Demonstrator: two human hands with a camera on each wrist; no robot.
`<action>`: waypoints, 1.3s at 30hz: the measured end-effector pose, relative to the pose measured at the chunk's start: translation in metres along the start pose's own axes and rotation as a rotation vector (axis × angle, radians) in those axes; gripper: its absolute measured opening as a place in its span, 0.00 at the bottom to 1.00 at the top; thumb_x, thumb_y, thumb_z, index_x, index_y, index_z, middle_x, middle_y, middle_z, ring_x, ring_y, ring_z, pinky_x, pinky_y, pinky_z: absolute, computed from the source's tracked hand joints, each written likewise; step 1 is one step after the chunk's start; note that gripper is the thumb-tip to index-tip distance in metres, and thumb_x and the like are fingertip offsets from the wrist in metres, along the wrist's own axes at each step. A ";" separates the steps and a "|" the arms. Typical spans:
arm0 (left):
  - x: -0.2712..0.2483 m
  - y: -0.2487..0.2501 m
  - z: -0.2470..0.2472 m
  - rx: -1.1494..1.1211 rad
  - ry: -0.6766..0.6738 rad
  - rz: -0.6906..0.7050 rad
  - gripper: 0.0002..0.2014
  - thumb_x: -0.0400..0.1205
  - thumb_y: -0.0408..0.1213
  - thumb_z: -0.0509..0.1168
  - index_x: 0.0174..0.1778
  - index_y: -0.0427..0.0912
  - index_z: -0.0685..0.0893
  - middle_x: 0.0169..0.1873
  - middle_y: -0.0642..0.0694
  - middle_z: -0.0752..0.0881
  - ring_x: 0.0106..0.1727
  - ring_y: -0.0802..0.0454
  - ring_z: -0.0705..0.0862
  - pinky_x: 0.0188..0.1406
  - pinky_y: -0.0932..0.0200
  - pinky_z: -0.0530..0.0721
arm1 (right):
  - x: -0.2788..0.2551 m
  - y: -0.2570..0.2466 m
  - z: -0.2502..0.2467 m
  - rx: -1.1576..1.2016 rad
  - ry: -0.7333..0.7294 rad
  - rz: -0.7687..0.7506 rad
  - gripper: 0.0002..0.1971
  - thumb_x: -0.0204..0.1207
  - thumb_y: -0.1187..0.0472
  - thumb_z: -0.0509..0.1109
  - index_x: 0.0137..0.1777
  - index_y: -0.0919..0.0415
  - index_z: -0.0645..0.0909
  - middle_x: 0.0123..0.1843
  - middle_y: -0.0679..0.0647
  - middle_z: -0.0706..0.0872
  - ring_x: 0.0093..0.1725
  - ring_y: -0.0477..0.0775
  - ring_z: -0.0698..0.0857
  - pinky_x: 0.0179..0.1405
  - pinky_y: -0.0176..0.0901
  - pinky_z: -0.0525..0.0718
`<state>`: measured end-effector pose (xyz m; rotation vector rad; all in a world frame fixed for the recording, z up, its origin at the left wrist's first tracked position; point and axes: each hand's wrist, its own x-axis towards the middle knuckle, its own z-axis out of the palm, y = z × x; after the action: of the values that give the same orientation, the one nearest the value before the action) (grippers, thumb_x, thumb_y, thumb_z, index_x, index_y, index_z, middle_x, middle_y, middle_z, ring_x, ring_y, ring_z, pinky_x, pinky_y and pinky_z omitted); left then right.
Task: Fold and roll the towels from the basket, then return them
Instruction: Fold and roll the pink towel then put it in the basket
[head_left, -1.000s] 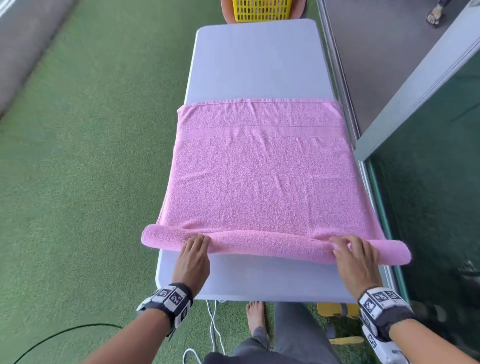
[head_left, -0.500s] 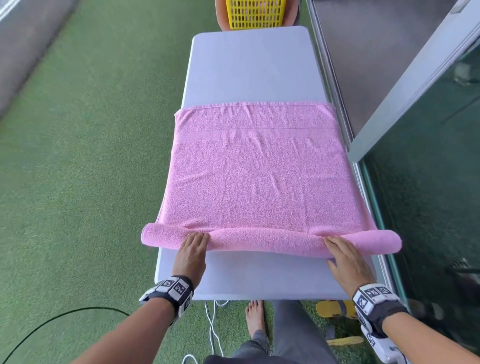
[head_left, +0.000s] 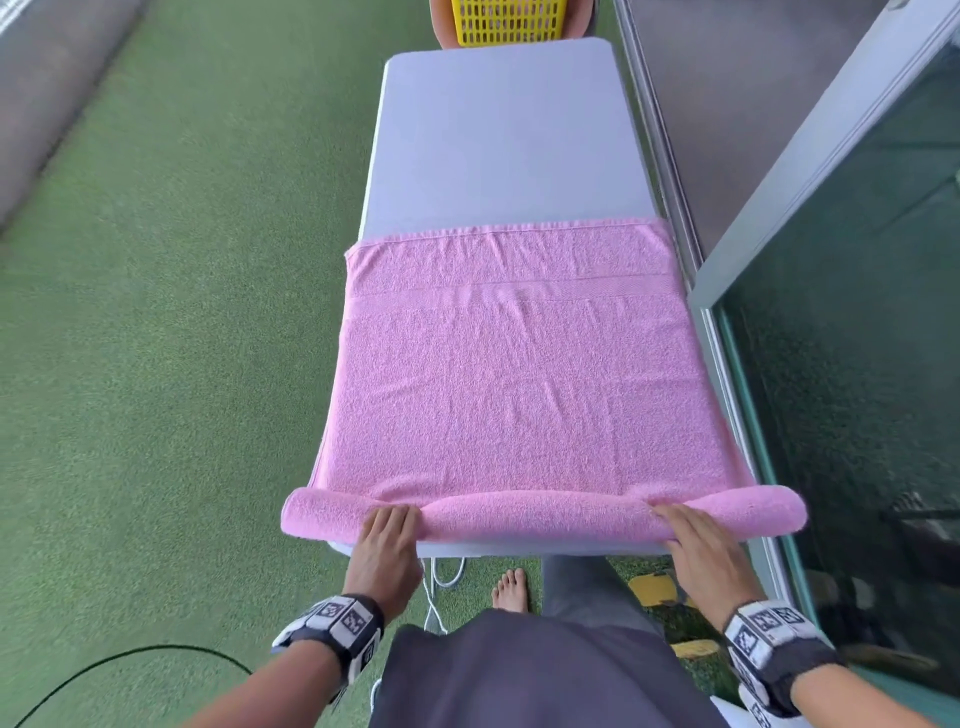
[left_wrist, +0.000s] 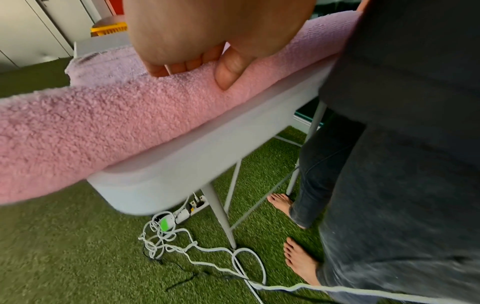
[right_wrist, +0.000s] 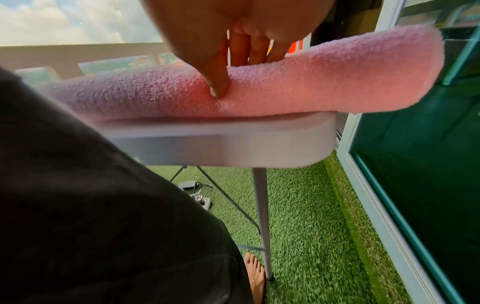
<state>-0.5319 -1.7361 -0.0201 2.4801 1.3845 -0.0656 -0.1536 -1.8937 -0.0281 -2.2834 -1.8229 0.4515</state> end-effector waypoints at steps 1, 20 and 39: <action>0.002 -0.001 -0.002 -0.006 0.002 0.003 0.18 0.66 0.22 0.60 0.50 0.41 0.81 0.45 0.46 0.85 0.46 0.48 0.82 0.56 0.46 0.85 | 0.001 0.001 0.000 -0.013 0.001 0.004 0.27 0.67 0.71 0.77 0.67 0.57 0.79 0.60 0.52 0.87 0.58 0.54 0.86 0.63 0.53 0.82; 0.037 -0.013 -0.005 -0.056 0.136 0.041 0.07 0.79 0.38 0.58 0.51 0.42 0.75 0.46 0.46 0.78 0.46 0.50 0.74 0.48 0.53 0.82 | 0.029 -0.005 -0.008 -0.148 0.069 -0.004 0.23 0.75 0.51 0.64 0.69 0.59 0.79 0.65 0.52 0.82 0.65 0.53 0.77 0.68 0.50 0.71; 0.049 -0.022 -0.015 0.072 -0.083 0.121 0.10 0.82 0.43 0.61 0.54 0.43 0.83 0.49 0.50 0.85 0.49 0.54 0.81 0.59 0.55 0.80 | 0.055 -0.020 -0.032 -0.258 -0.181 0.127 0.22 0.70 0.49 0.67 0.66 0.43 0.80 0.61 0.41 0.86 0.59 0.45 0.80 0.67 0.47 0.70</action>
<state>-0.5254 -1.6805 -0.0195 2.5832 1.2174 -0.1929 -0.1499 -1.8347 0.0015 -2.6197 -1.9252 0.4812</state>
